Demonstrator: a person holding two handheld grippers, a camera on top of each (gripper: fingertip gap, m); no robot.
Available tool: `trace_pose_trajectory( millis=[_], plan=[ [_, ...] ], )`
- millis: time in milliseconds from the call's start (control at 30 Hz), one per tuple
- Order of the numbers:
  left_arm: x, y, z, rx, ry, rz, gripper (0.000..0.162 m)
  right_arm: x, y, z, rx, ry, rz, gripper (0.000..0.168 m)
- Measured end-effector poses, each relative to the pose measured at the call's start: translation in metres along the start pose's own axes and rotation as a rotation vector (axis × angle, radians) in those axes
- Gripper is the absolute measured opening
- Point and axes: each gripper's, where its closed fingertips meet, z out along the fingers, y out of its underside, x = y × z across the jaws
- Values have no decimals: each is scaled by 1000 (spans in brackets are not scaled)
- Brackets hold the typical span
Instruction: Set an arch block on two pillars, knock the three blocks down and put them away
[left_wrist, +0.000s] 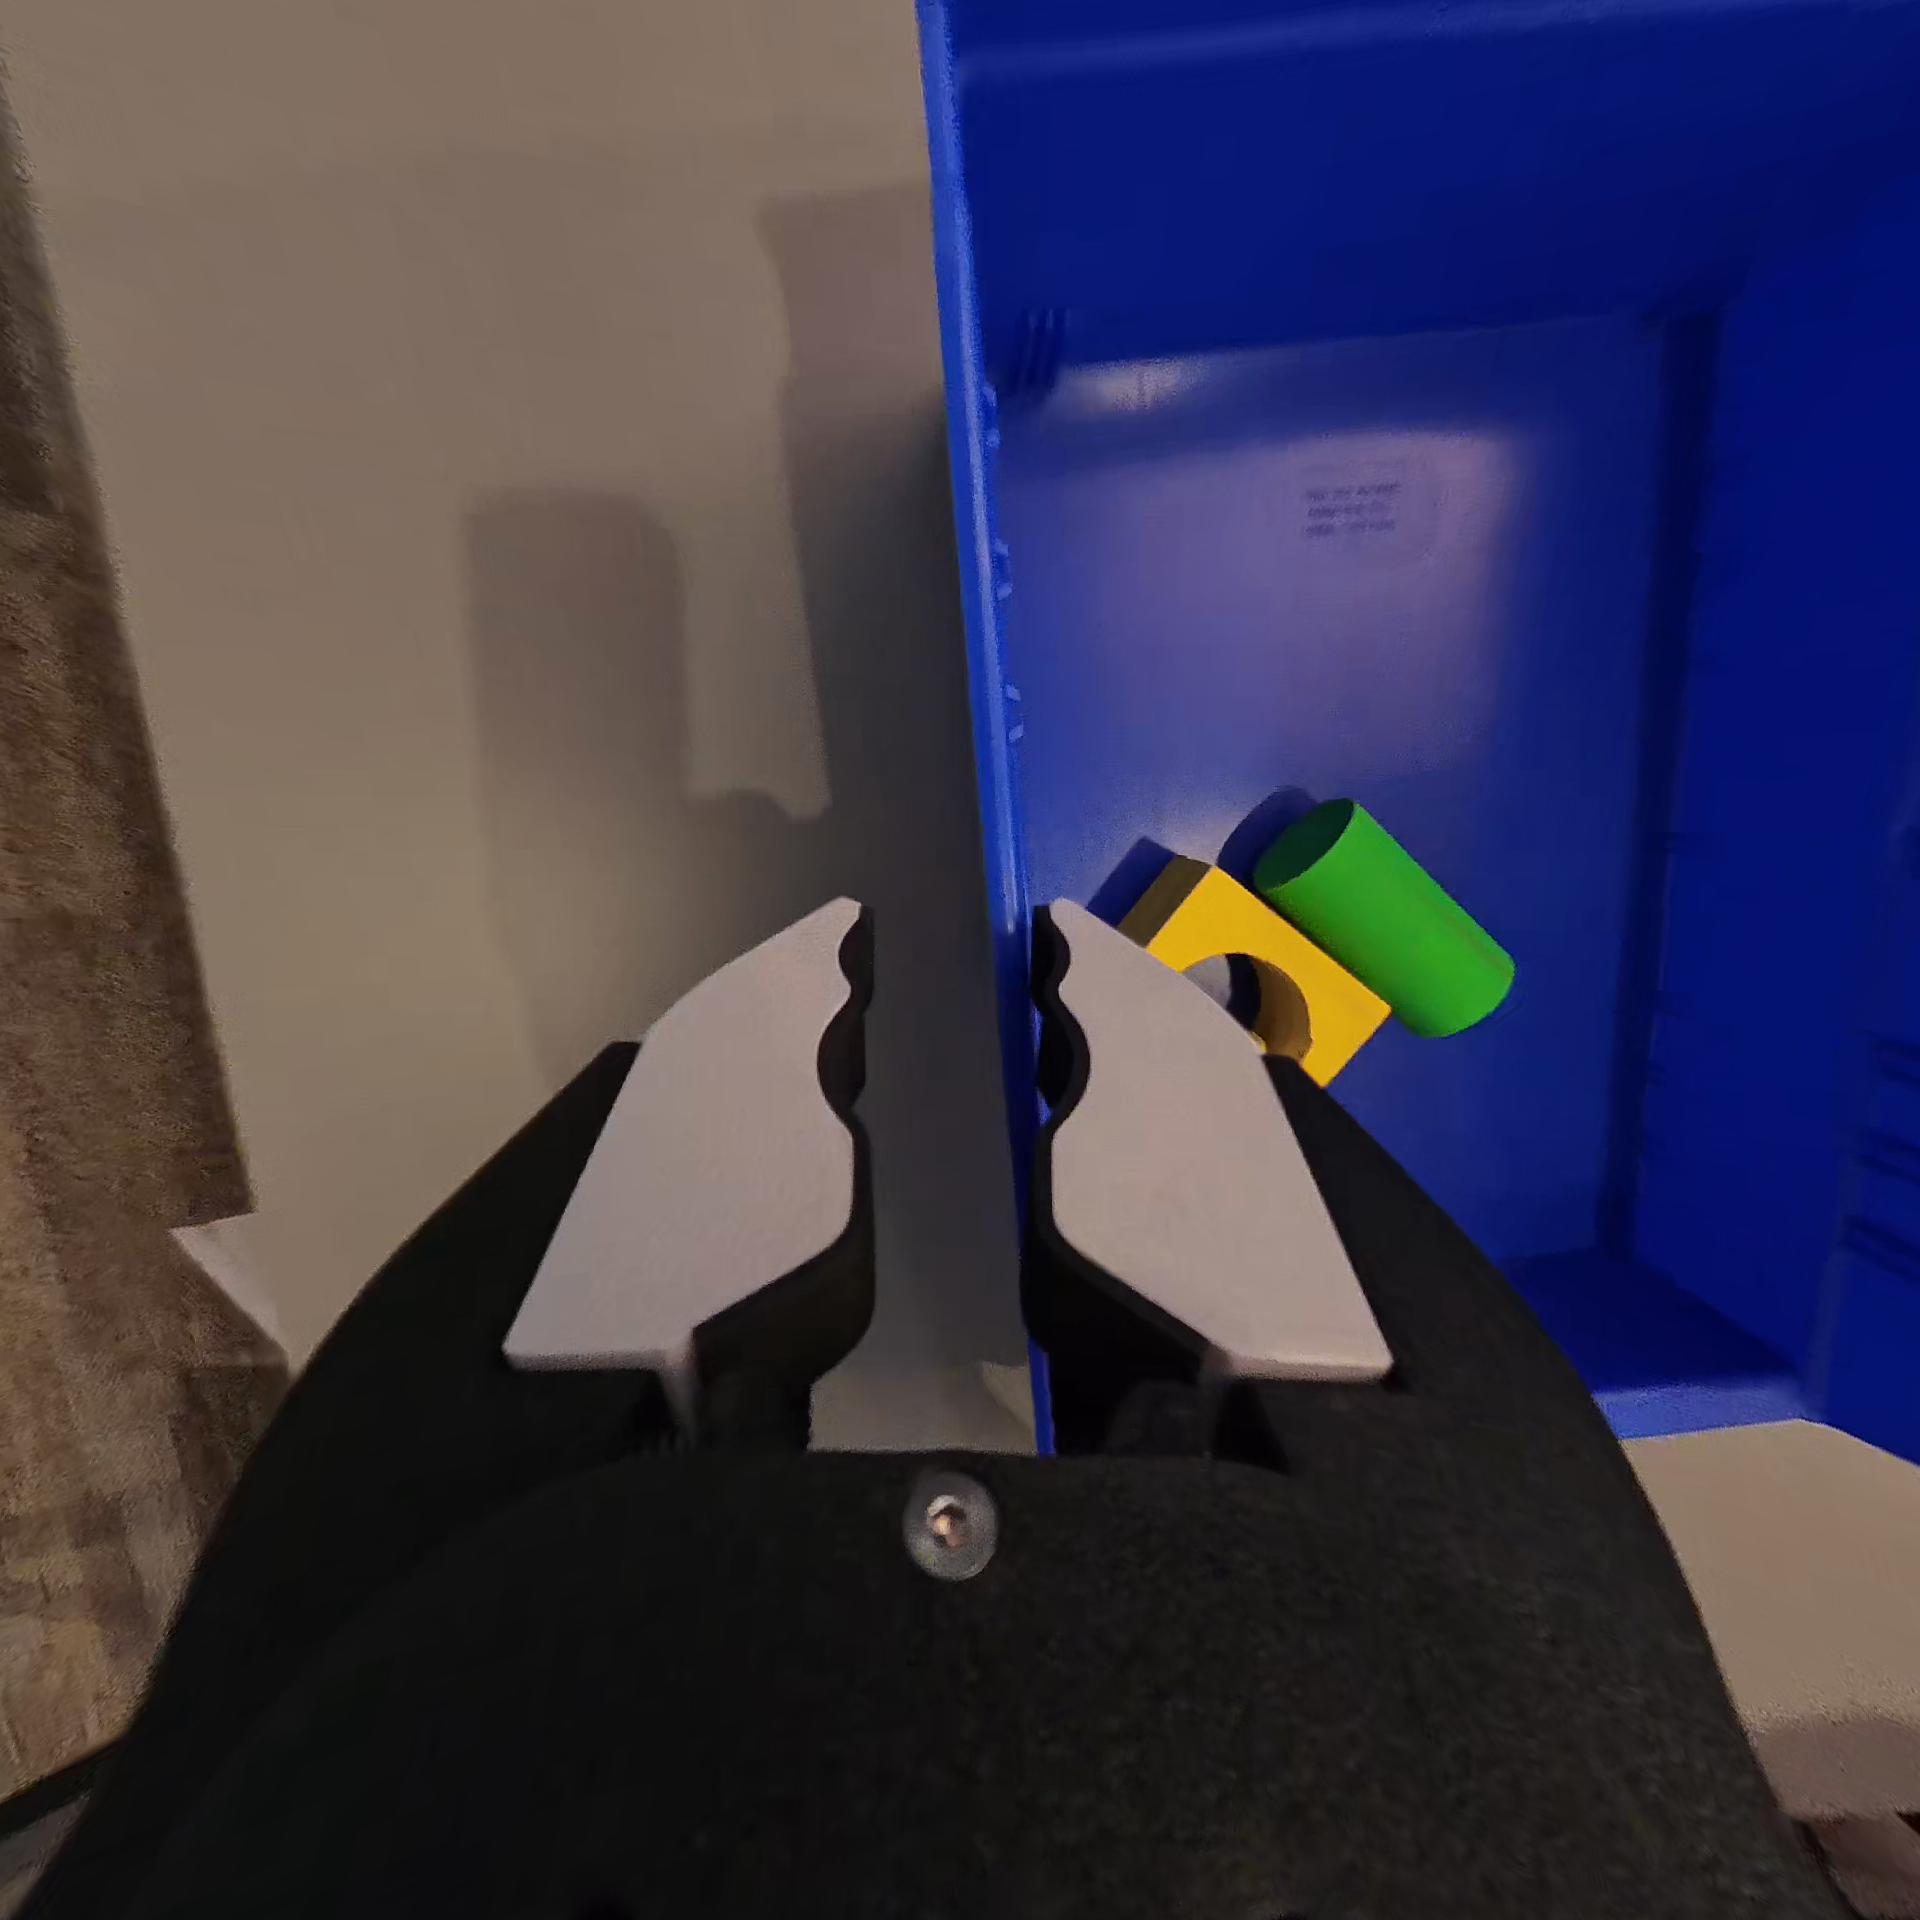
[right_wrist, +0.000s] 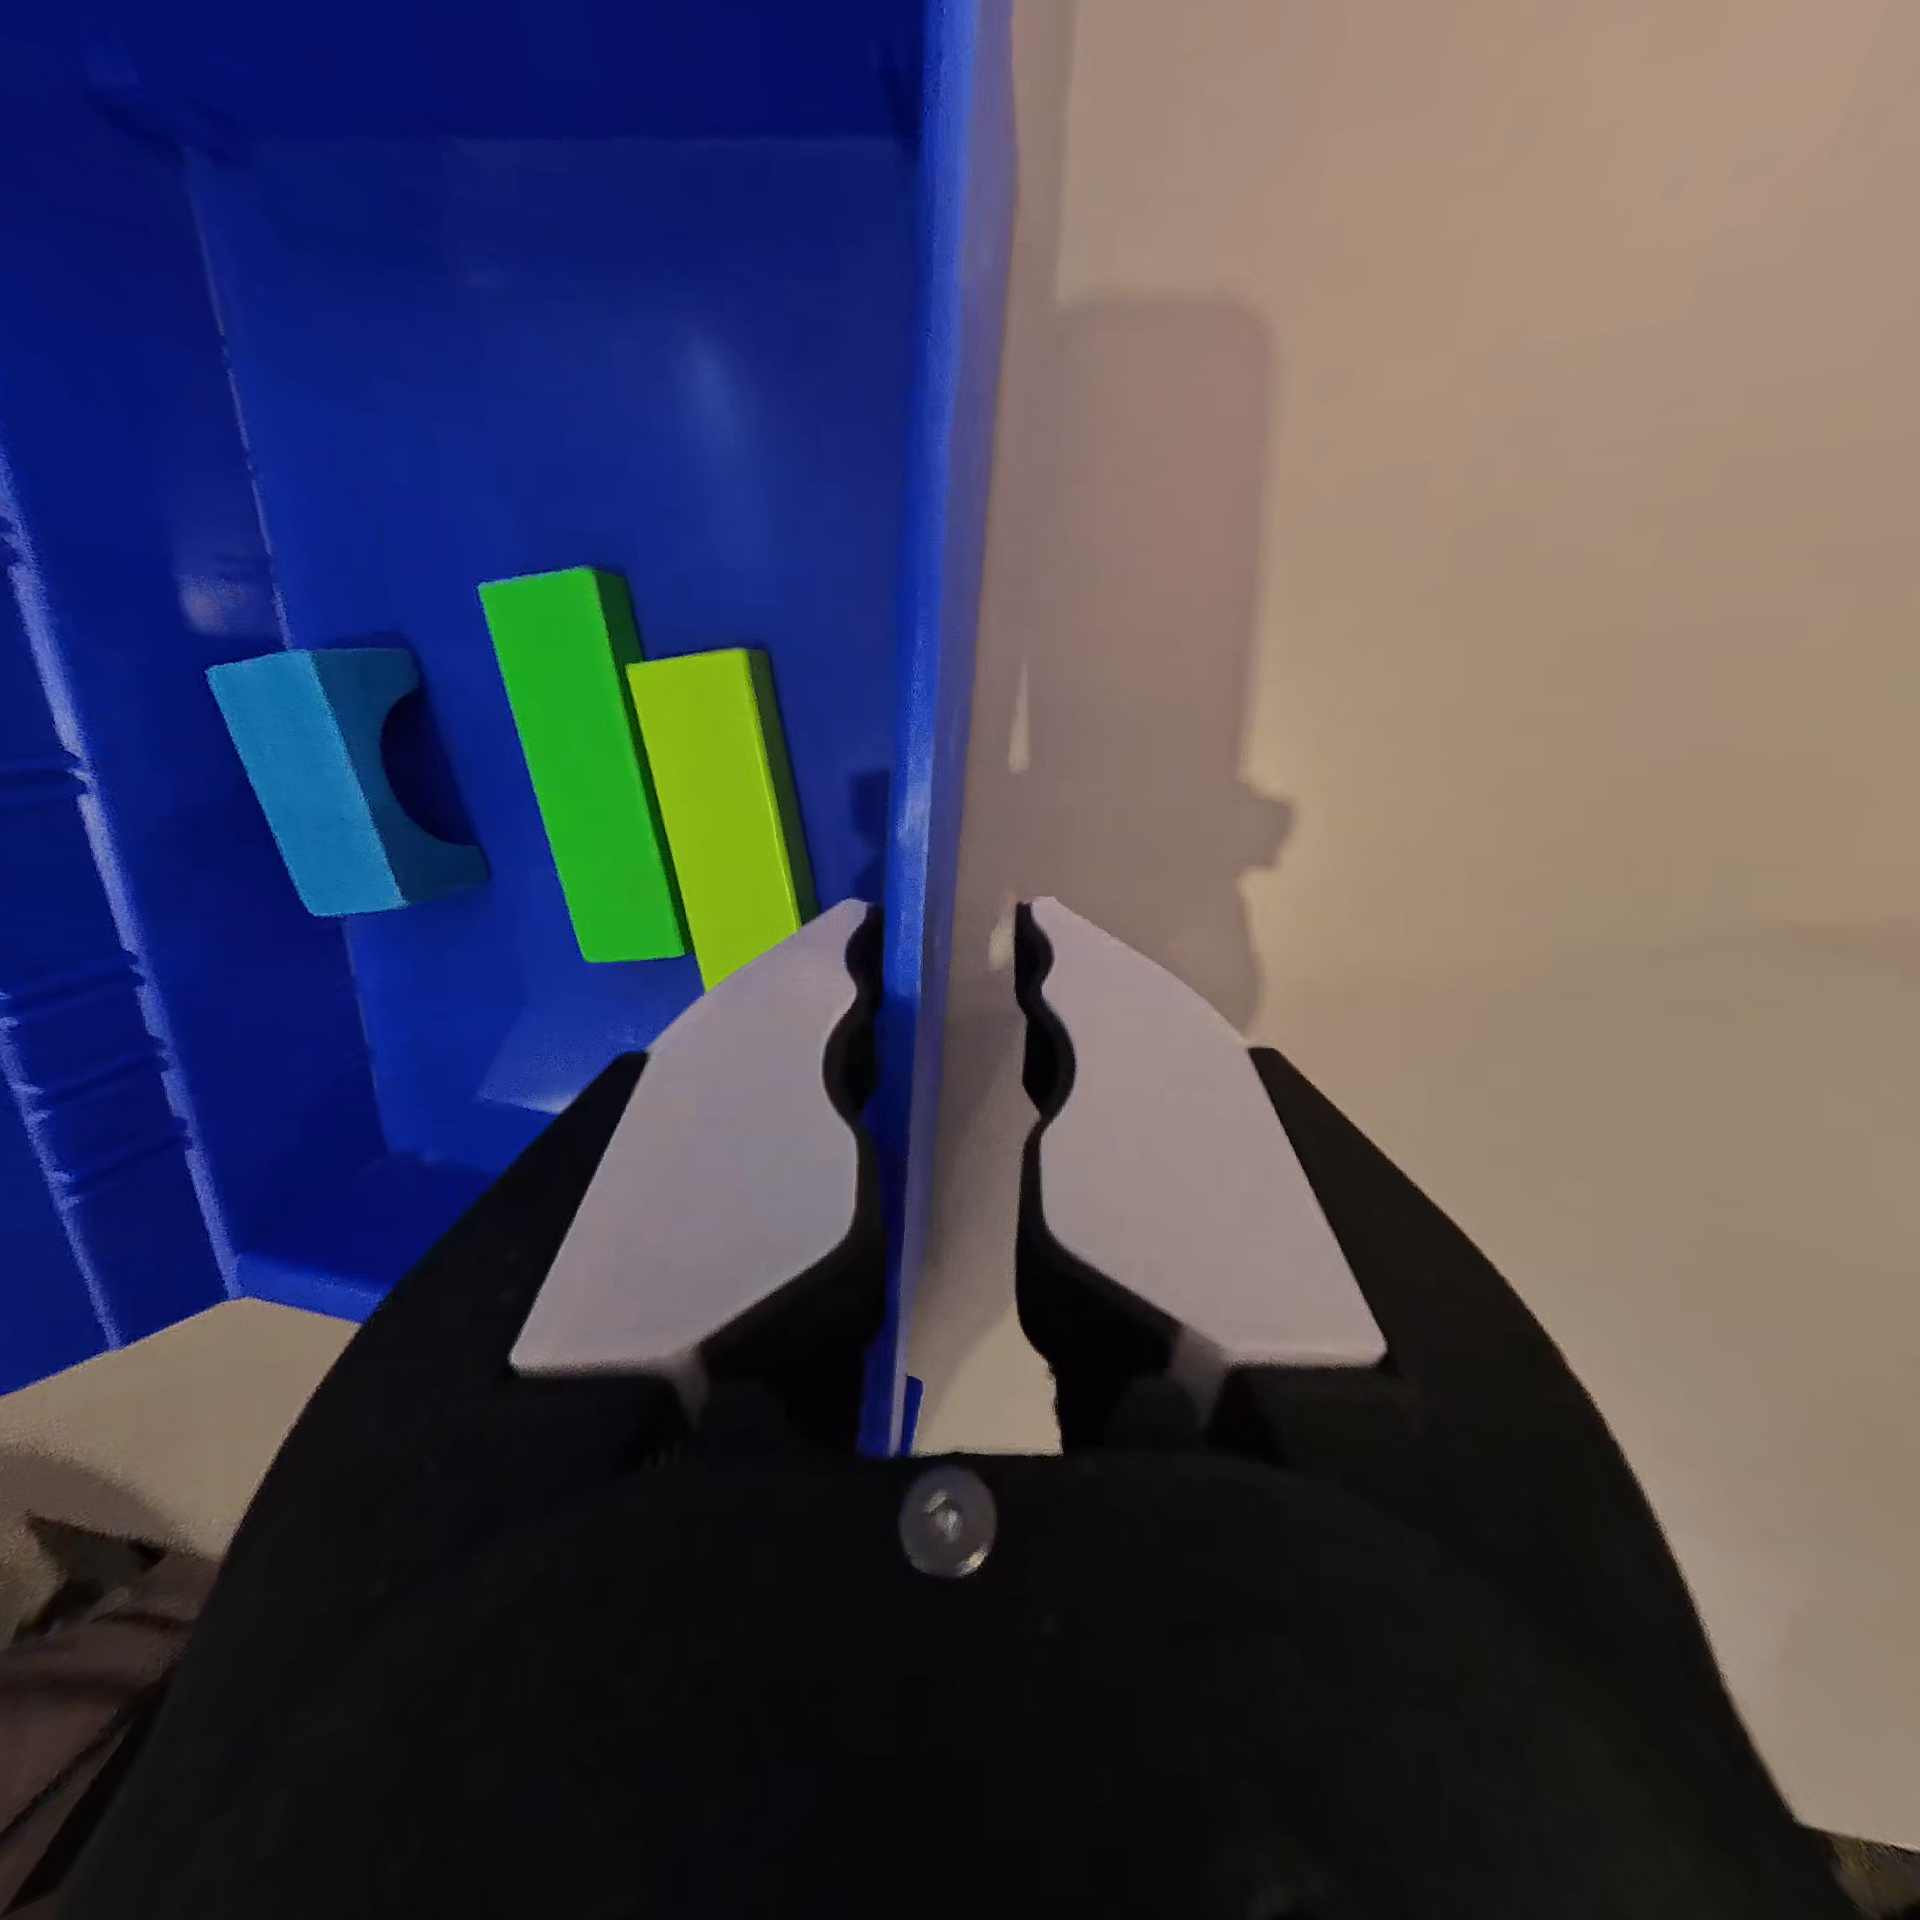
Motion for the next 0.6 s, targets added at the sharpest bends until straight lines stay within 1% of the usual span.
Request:
trace_pose_trajectory(
  millis=[67, 100, 167, 233, 367, 400, 467, 500, 533, 600],
  plan=[
    [1, -10, -29, 106, -25, 16, 29, 0, -12, -21, 107, 37, -1, 27],
    [7, -15, -44, 172, -10, 31, 28, -2, -19, -33, 170, 53, -8, 27],
    [26, -26, -73, 306, 63, 73, 28, -7, -34, -62, 314, 100, -44, 27],
    [41, -32, -98, 407, 116, 94, 28, -15, -50, -94, 477, 157, -96, 25],
    [71, -43, -144, 618, 206, 186, 27, -49, -73, -157, 827, 190, -241, 25],
    [80, -44, -155, 661, 237, 215, 27, -59, -75, -169, 898, 184, -281, 27],
    [97, -43, -173, 737, 300, 276, 27, -75, -76, -186, 1008, 192, -358, 37],
    [105, -42, -181, 771, 328, 305, 28, -80, -76, -192, 1050, 211, -392, 38],
    [111, -41, -188, 804, 350, 334, 32, -85, -75, -197, 1086, 228, -429, 38],
    [125, -40, -202, 879, 397, 402, 52, -96, -76, -205, 1169, 246, -491, 41]
  ],
)
